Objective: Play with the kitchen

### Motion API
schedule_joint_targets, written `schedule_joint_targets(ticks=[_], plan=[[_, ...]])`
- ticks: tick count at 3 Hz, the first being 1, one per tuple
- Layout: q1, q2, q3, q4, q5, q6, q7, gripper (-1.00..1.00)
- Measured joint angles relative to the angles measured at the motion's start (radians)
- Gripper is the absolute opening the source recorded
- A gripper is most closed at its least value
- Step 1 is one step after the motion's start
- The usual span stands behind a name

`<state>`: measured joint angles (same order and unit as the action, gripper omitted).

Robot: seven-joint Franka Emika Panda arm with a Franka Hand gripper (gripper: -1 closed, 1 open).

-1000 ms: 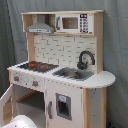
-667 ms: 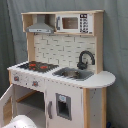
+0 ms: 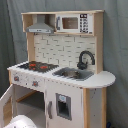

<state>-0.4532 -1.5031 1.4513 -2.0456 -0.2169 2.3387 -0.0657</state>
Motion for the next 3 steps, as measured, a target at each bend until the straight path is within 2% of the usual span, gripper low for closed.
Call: schedule_joint_targets(ticks=[3], plan=[[0.049,0.001,0.139,0.001,-0.006,-0.005,0.319,1.00]])
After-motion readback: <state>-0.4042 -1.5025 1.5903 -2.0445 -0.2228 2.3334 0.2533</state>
